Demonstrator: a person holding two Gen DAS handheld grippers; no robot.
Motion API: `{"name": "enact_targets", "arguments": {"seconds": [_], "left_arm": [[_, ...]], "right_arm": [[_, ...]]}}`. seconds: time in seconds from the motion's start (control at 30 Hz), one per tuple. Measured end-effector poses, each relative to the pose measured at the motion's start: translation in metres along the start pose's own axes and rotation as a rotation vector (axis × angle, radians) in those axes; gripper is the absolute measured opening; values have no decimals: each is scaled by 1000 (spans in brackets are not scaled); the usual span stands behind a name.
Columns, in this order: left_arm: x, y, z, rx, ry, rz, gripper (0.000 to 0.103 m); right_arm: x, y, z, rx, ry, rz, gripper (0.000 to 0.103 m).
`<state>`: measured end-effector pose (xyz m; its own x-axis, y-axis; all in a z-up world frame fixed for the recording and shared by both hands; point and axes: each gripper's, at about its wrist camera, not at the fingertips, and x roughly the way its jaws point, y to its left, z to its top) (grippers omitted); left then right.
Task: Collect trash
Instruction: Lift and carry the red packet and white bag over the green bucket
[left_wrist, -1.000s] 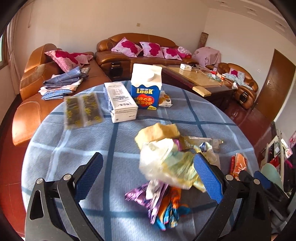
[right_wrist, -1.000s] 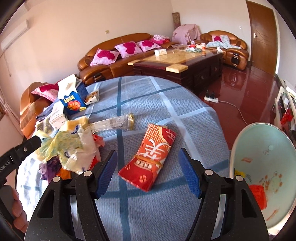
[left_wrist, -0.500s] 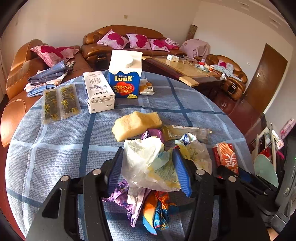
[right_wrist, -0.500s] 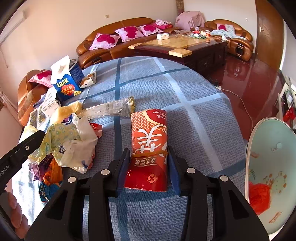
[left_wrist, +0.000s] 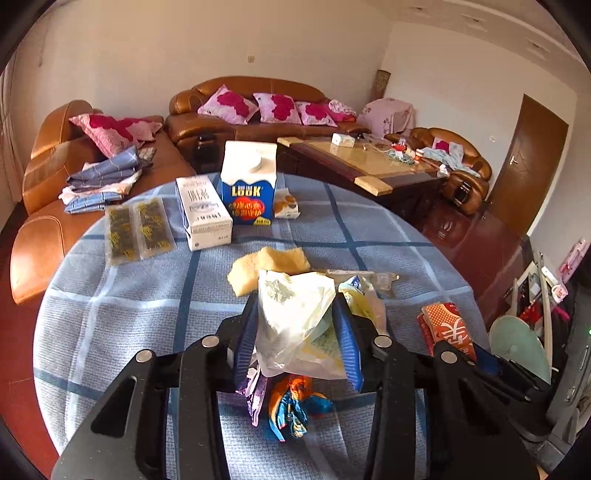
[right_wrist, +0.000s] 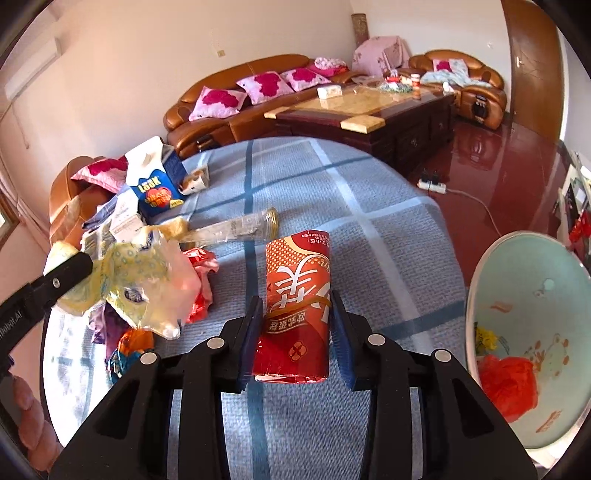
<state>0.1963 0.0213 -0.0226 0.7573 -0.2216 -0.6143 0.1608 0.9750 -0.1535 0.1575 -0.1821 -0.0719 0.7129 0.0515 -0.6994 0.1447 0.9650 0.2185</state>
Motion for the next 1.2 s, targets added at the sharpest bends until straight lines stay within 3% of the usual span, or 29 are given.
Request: {"name": "enact_targets", "arguments": {"seconds": [0.4, 1.2], "left_arm": [[-40, -12, -4, -10, -58, 0, 39], [-83, -60, -43, 44, -64, 11, 39]], "right_arm": [[-52, 4, -12, -24, -93, 40, 36], [-113, -23, -44, -27, -149, 67, 36]]}}
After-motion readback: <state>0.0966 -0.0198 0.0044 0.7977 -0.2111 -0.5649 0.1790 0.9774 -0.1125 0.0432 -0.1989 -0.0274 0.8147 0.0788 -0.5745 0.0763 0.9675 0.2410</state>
